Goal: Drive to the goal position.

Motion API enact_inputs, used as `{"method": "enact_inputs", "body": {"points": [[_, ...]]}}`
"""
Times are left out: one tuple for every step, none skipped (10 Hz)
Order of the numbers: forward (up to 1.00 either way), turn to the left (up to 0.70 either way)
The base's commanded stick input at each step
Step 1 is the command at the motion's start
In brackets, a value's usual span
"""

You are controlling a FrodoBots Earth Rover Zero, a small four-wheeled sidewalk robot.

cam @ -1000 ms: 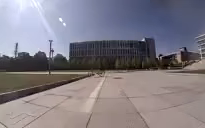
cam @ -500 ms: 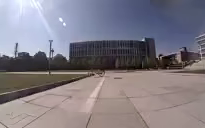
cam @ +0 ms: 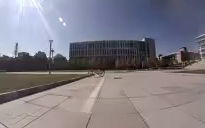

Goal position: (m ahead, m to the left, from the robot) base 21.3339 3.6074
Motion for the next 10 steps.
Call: {"method": "enact_inputs", "body": {"points": [[0.06,0.0],[0.06,0.0],[0.06,0.0],[0.06,0.0],[0.06,0.0],[0.06,0.0],[0.06,0.0],[0.06,0.0],[0.06,0.0],[0.06,0.0]]}}
